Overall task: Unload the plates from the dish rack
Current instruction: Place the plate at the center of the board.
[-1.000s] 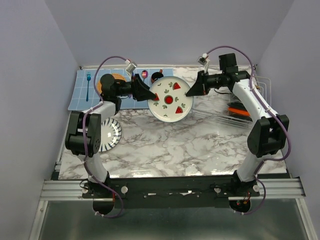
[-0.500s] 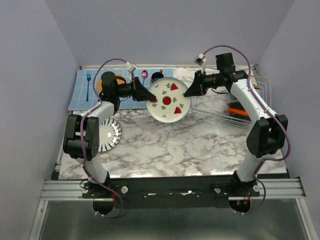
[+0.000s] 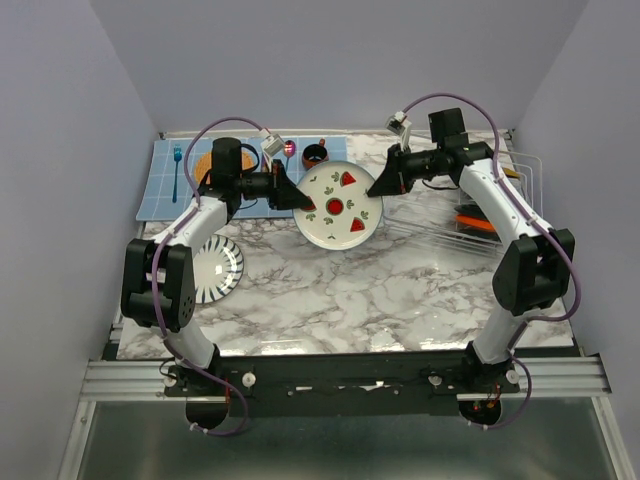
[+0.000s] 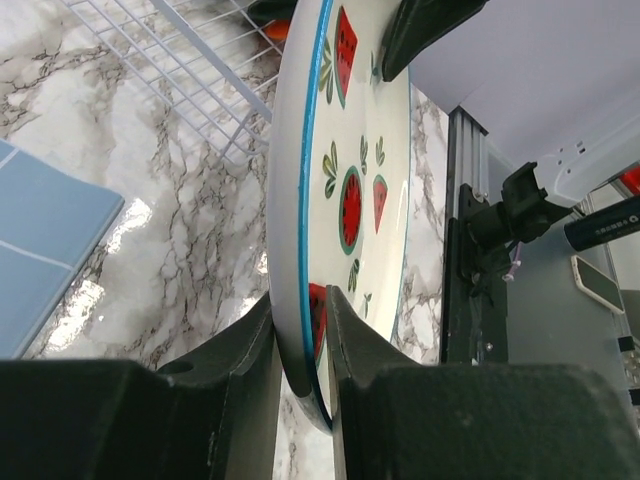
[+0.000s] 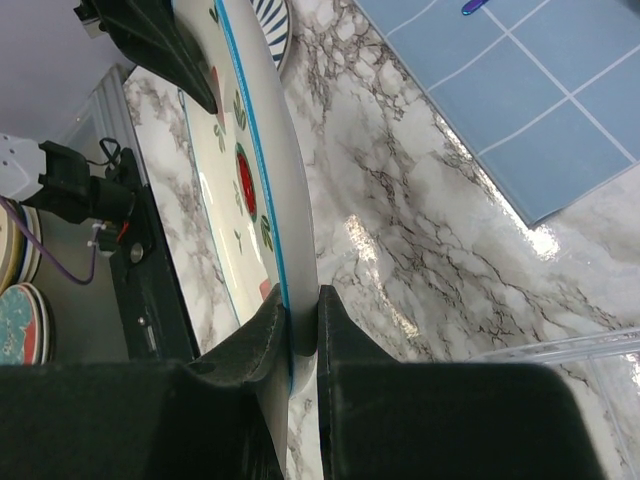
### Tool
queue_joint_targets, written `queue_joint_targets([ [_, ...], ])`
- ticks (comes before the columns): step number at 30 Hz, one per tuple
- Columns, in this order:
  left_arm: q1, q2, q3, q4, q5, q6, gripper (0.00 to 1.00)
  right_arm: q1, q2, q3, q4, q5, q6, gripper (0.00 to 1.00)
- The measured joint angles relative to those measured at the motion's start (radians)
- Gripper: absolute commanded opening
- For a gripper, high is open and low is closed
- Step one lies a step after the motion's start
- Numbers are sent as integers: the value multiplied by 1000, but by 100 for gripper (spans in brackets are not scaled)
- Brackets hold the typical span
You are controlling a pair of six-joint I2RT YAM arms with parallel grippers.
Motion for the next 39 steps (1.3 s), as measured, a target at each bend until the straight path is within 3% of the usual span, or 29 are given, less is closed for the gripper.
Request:
queue_joint_targets([
  [15,-2,0,0,-35,-4,21,0,3,0,-1,-8,1,-21,1],
  [20,-2,-1,0,-10,11,-5,0,3,0,-1,-8,0,-33,6],
  [29,8,-20,-76,185,28,-180,0,5,0,-1,-13,-6,-51,13],
  [39,28,-32,-131,340,39,-320,0,9,4,2,-10,-22,-61,13],
])
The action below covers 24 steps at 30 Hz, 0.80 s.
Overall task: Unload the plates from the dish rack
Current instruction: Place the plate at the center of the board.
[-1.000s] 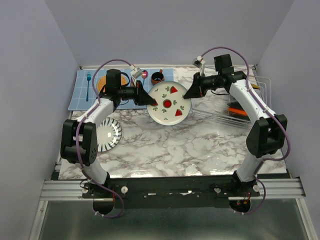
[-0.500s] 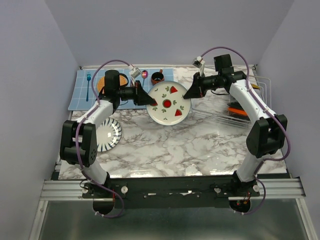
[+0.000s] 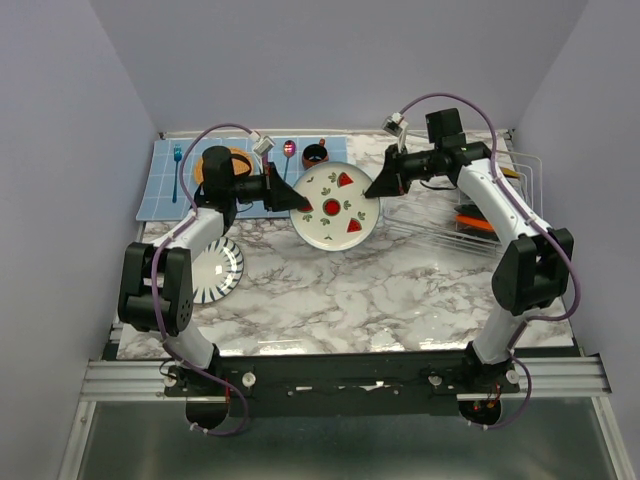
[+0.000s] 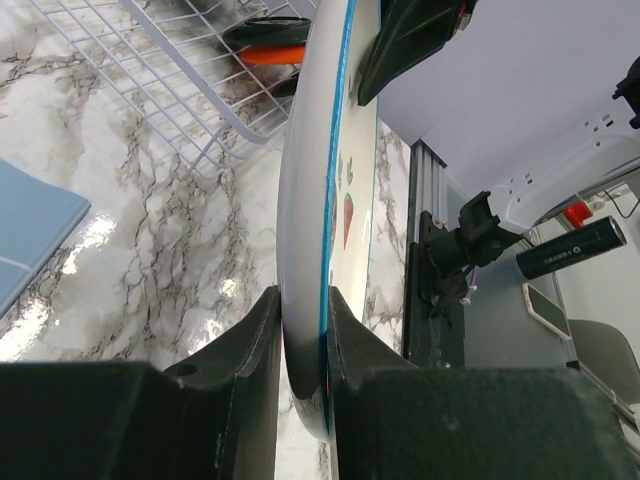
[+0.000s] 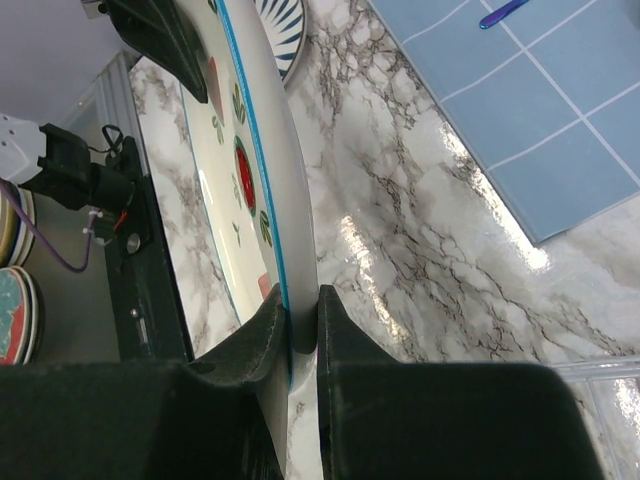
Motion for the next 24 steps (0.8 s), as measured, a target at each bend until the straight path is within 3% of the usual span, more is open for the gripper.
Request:
queue_joint_targets([
  [3,7,-3,-5,6,5,-6,0,5,3,2,2,-1,-3,3],
  [8,19,-27,-15,-3,9,3,0,13,16,21,-1,-13,-9,1],
  [16,40,-64,-7,-131,1,85,0,24,68,51,-4,-35,-16,1],
  [24,47,-98,19,-242,-12,158,0,31,70,61,-3,-40,-16,13],
])
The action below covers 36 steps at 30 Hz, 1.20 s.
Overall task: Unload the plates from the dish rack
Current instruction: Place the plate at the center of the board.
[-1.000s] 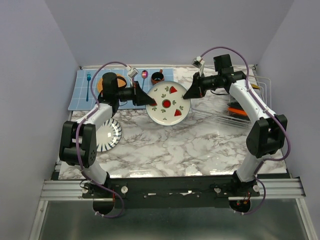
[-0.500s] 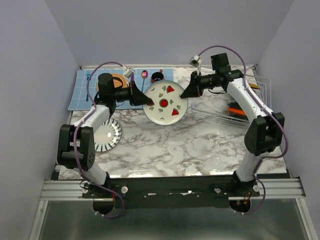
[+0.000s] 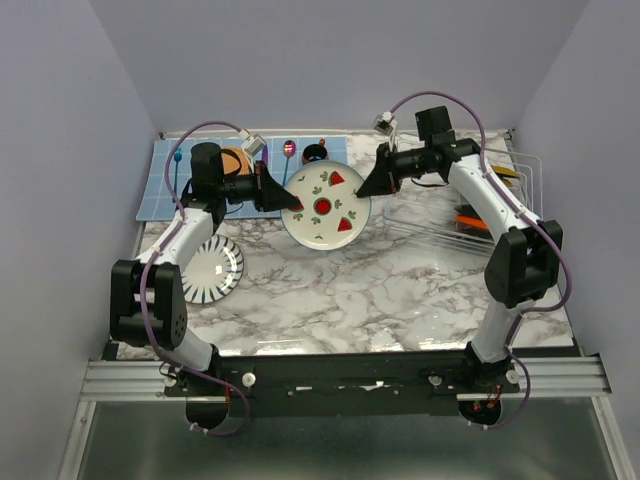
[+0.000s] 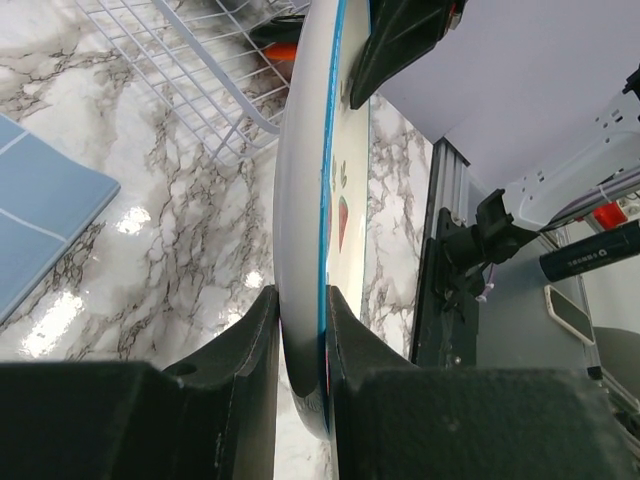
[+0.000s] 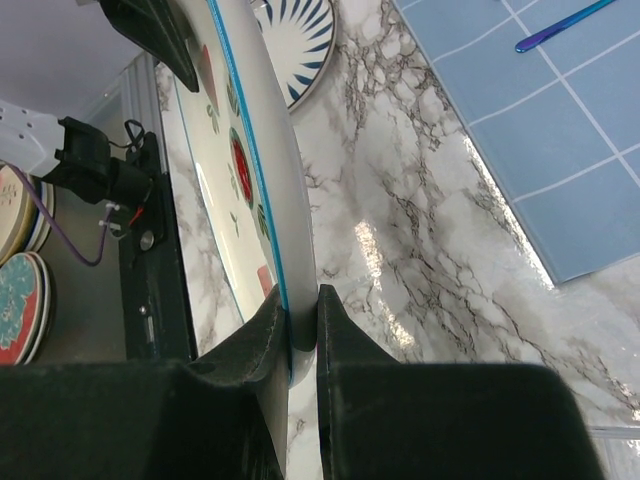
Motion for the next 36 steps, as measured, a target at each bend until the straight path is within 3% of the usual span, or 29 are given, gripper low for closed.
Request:
queue_joint_targets([
  [4,1,-6,18,-60,-3,53,0,2,5,4,-2,0,0,21],
  [18,16,-19,50,-208,-35,212,0,10,95,79,-77,-42,1,27],
  [36,37,-43,51,-242,-35,283,0,-14,95,74,-107,-41,6,40],
])
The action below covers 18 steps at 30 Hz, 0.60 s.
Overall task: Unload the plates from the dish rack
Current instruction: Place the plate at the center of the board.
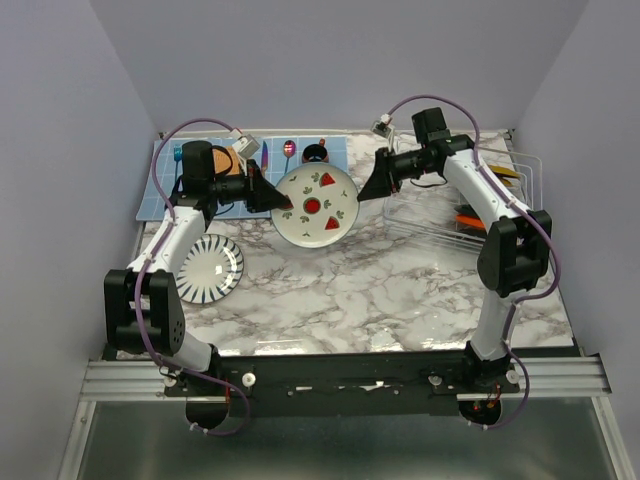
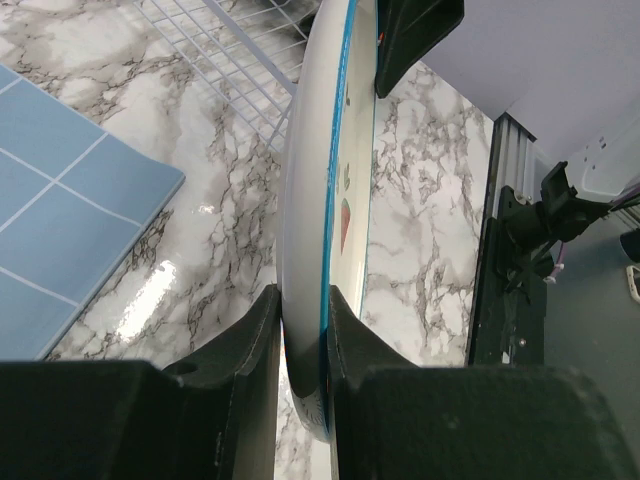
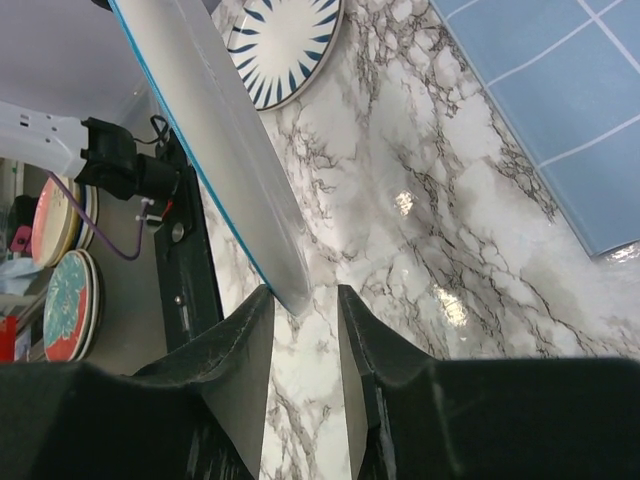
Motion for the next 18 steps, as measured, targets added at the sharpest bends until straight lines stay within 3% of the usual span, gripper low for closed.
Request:
queue_joint_targets([
  [18,-3,-16,37,-85,86,87,0,-26,-125,-165,33,124,-11,42],
])
